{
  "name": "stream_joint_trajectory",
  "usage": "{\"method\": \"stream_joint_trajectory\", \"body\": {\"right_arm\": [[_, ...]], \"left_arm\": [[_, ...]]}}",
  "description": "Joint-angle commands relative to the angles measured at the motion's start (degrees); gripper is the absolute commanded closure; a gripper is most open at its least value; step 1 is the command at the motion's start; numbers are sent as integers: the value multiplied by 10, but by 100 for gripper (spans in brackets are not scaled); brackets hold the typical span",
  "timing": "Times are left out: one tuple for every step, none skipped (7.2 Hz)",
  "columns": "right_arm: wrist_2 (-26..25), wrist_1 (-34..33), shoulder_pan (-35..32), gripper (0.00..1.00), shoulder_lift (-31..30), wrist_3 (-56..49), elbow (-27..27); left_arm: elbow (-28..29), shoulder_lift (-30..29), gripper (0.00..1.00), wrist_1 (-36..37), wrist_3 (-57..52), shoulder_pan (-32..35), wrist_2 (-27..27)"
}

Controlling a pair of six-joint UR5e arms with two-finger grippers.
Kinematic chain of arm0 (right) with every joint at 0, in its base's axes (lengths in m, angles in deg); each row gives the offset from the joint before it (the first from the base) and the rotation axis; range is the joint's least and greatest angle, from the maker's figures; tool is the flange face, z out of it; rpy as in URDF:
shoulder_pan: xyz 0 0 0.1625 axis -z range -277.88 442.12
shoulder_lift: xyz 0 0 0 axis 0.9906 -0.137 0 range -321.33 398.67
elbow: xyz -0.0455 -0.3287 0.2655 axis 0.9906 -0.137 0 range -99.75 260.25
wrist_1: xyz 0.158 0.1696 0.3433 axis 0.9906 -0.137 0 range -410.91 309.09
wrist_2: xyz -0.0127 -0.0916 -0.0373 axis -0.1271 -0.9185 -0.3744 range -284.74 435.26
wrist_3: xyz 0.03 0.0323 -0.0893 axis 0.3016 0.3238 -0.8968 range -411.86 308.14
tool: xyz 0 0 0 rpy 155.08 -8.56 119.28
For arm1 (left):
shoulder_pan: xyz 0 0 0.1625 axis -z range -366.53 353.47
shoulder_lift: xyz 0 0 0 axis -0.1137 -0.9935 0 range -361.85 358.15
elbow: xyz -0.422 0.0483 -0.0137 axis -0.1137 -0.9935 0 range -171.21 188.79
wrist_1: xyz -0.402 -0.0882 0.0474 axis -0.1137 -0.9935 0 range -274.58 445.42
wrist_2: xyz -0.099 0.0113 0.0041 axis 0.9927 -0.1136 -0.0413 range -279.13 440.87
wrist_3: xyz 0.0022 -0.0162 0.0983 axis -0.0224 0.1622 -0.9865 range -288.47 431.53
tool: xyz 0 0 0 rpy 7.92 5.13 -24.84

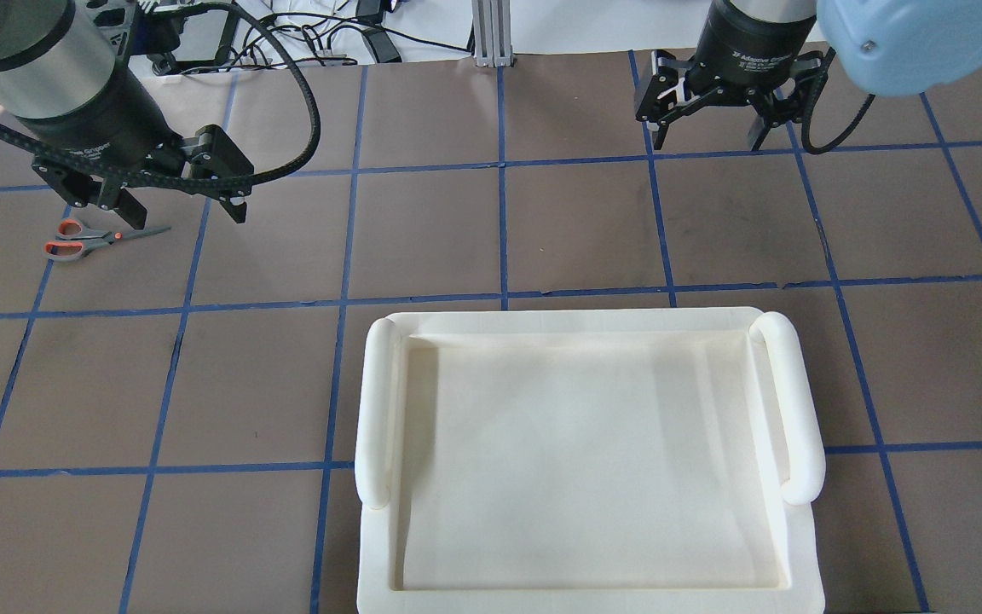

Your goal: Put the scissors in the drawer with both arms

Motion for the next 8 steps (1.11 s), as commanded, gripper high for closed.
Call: {"method": "stream_joint_trajectory", "body": {"right_arm": [[0, -5, 0, 0, -3, 2, 13], [2, -6, 0, 0, -2, 2, 14], [2, -6, 0, 0, -1, 2, 14], [5, -8, 0, 0, -1, 1, 14], [8, -8, 0, 0, 0, 1, 14], [8, -7, 0, 0, 1, 1, 15], [8, -11, 0, 0, 2, 2, 19], [7, -12, 0, 0, 4, 3, 23]], "left_arm": [[0, 5, 0, 1, -2, 0, -1], [0, 11, 0, 0, -2, 0, -2], [0, 14, 0, 3, -2, -1, 6], [-1, 14, 0, 2, -2, 0, 8], [-1, 15, 0, 1, -2, 0, 5], [-1, 16, 0, 0, -2, 0, 7], [-3, 18, 0, -5, -3, 0, 6], [-15, 19, 0, -6, -21, 0, 0]]}}
